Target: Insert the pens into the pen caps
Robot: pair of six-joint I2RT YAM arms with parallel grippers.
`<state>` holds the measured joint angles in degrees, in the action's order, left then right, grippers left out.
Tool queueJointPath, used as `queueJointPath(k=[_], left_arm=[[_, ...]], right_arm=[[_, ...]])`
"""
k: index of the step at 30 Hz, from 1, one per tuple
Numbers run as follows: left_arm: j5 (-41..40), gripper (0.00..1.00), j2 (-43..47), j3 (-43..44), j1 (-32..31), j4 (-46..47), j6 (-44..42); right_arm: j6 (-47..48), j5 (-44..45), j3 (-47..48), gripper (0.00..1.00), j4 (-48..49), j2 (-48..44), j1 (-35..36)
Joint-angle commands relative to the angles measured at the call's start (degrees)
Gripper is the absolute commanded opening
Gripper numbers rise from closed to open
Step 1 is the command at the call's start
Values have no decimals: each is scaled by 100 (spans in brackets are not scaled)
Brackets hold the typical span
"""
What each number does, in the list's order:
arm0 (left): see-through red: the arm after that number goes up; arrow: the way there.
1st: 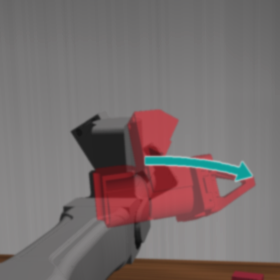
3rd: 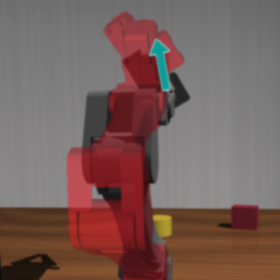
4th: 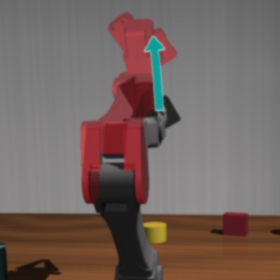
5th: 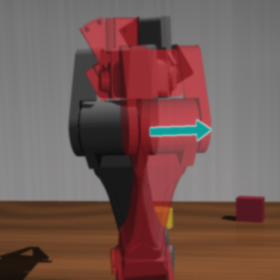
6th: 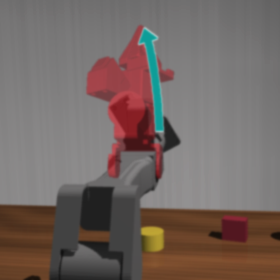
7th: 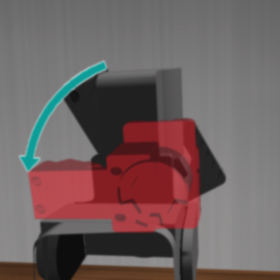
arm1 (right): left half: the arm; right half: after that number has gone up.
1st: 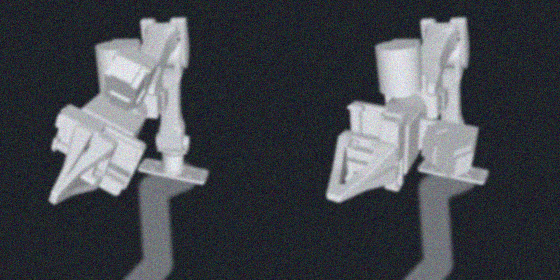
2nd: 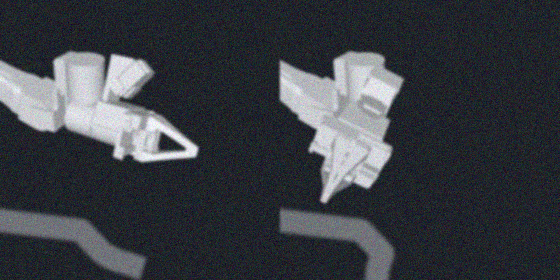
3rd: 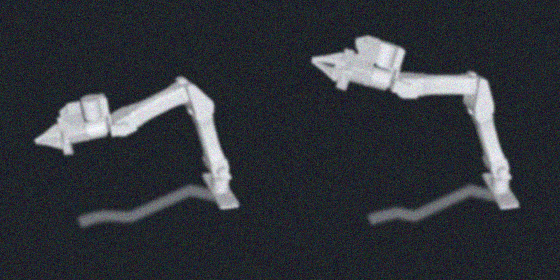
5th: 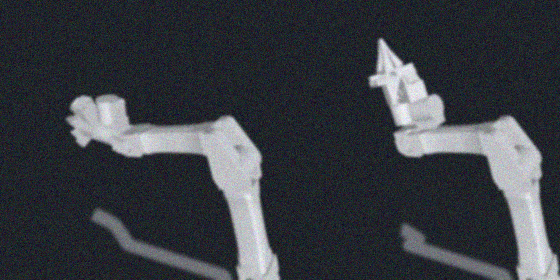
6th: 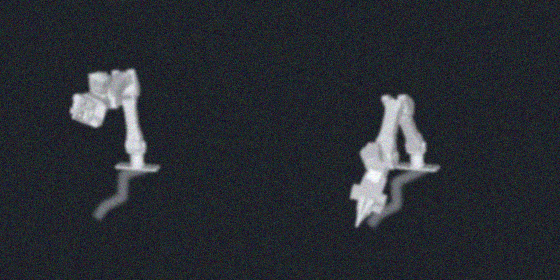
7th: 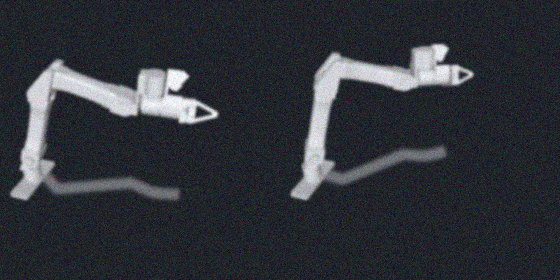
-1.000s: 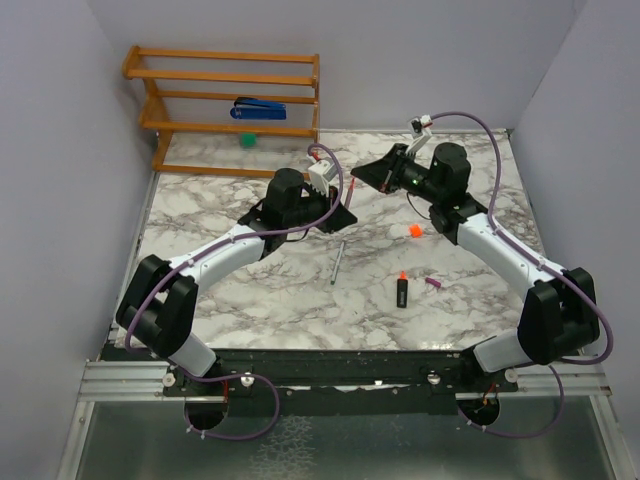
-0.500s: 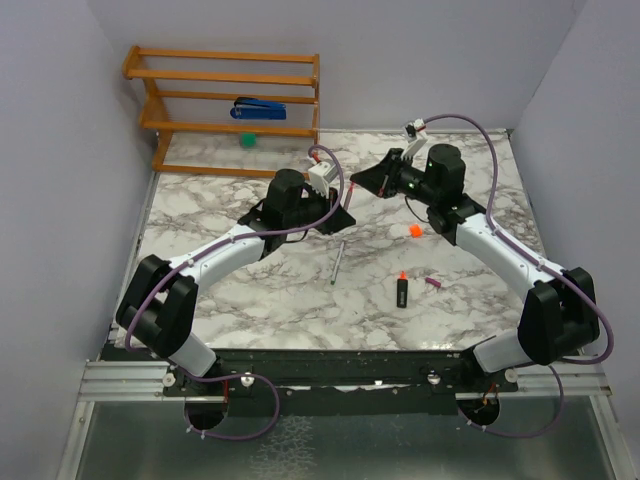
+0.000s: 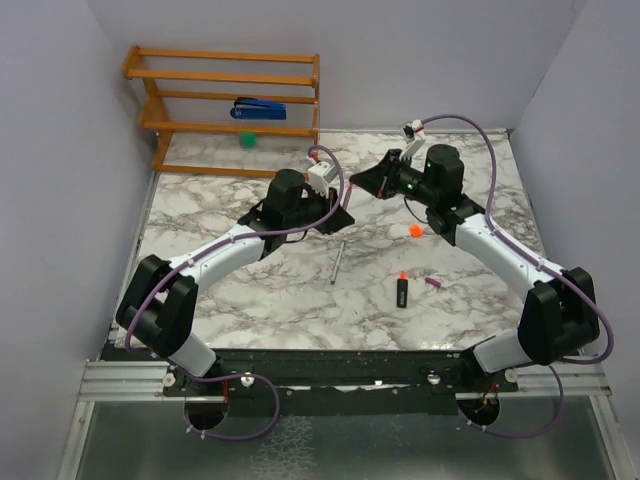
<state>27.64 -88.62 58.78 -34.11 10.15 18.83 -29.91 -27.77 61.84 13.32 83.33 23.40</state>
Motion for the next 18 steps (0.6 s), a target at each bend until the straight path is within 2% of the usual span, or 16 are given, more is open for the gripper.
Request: queueJointPath(k=[1, 10, 18], left_arm=[[-217, 0, 86, 85, 67, 122, -116], [-362, 0, 171, 115, 106, -13, -255], [-840, 0, 354, 290, 165, -474, -686]], right_arm=[[101, -169, -10, 0, -292, 27, 99], [295, -296, -76, 0, -715, 127, 243], [440, -557, 40, 0, -1128, 397, 335]])
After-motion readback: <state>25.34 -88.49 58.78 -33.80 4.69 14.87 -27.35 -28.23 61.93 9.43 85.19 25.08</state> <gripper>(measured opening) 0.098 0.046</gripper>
